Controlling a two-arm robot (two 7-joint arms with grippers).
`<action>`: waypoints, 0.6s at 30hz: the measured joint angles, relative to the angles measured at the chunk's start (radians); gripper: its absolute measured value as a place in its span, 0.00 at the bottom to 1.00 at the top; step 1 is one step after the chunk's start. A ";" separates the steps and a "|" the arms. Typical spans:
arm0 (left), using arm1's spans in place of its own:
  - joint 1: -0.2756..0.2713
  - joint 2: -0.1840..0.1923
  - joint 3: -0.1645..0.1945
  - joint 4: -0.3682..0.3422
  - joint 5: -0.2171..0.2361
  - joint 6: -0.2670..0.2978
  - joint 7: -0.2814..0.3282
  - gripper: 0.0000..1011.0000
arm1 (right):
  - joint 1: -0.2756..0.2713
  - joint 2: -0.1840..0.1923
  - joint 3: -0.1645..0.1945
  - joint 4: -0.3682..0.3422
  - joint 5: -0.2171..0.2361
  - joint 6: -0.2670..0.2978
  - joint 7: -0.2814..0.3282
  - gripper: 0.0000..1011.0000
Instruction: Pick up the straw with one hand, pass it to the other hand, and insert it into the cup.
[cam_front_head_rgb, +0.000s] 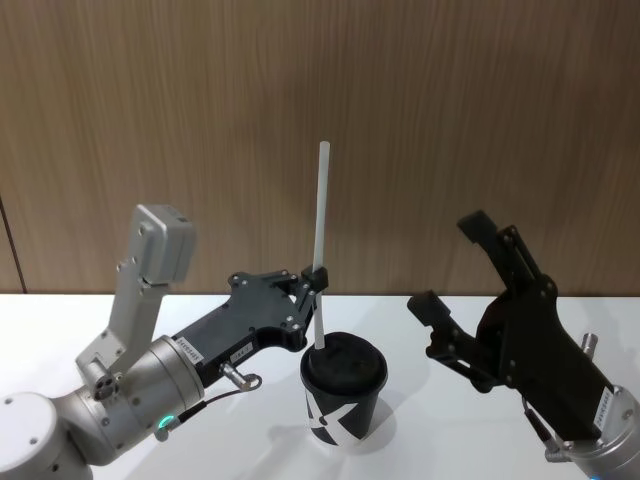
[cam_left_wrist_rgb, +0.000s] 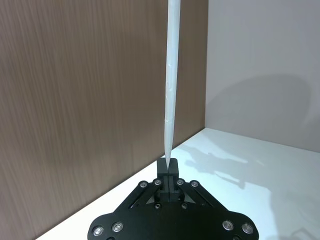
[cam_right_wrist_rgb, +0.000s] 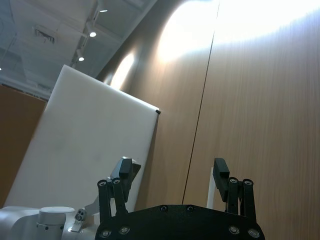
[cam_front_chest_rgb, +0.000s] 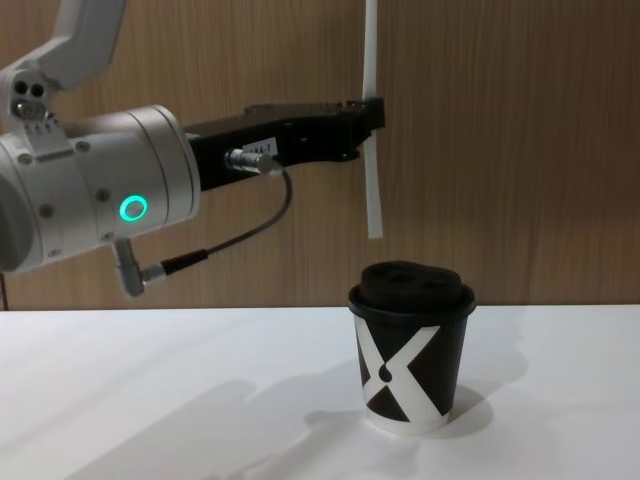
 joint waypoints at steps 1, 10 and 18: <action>-0.001 -0.002 0.000 0.002 0.000 0.001 -0.002 0.00 | 0.000 0.000 0.000 0.000 0.000 0.000 0.000 0.99; -0.021 -0.030 0.007 0.039 0.001 0.007 -0.017 0.00 | 0.000 0.000 0.000 0.000 0.000 0.000 0.000 0.99; -0.039 -0.054 0.019 0.069 0.016 0.013 -0.026 0.00 | 0.000 0.000 0.000 0.000 0.000 0.000 0.000 0.99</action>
